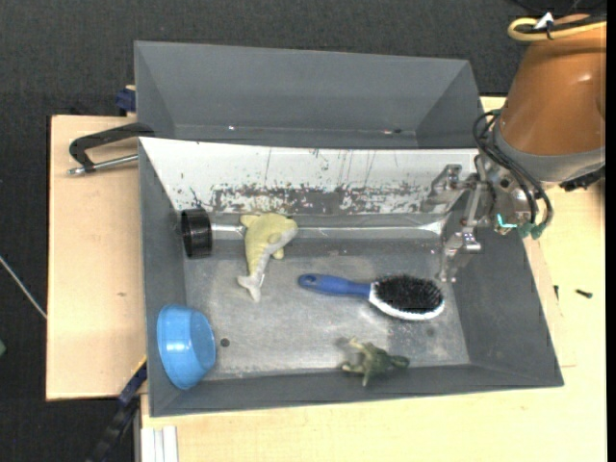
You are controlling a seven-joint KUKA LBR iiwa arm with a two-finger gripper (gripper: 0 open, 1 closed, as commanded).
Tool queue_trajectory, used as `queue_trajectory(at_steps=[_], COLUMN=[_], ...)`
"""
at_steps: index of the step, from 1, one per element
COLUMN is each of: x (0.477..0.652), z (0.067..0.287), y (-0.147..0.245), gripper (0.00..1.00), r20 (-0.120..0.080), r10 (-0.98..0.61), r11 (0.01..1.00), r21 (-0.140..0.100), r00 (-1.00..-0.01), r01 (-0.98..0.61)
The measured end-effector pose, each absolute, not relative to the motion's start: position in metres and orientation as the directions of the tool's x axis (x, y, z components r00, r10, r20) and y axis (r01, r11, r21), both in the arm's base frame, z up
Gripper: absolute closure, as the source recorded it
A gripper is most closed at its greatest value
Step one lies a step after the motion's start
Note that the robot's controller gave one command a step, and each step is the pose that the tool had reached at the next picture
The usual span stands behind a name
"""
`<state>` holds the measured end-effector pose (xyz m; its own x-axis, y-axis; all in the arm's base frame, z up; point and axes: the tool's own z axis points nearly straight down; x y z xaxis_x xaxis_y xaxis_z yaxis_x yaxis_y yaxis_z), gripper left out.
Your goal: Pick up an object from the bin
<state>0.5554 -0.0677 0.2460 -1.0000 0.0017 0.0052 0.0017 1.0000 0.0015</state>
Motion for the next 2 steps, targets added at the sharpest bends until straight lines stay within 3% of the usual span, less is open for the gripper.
queue_trajectory(at_steps=[1, 2], x=[0.524, 0.55], z=[0.07, 0.102], y=[-0.042, -0.048], gripper=[0.0, 0.0], r20=[-0.009, -0.009], r10=[0.016, 0.085], r11=[1.0, 0.996], r21=[0.002, 0.001], r00=[-1.0, -0.996], r01=[0.016, 0.085])
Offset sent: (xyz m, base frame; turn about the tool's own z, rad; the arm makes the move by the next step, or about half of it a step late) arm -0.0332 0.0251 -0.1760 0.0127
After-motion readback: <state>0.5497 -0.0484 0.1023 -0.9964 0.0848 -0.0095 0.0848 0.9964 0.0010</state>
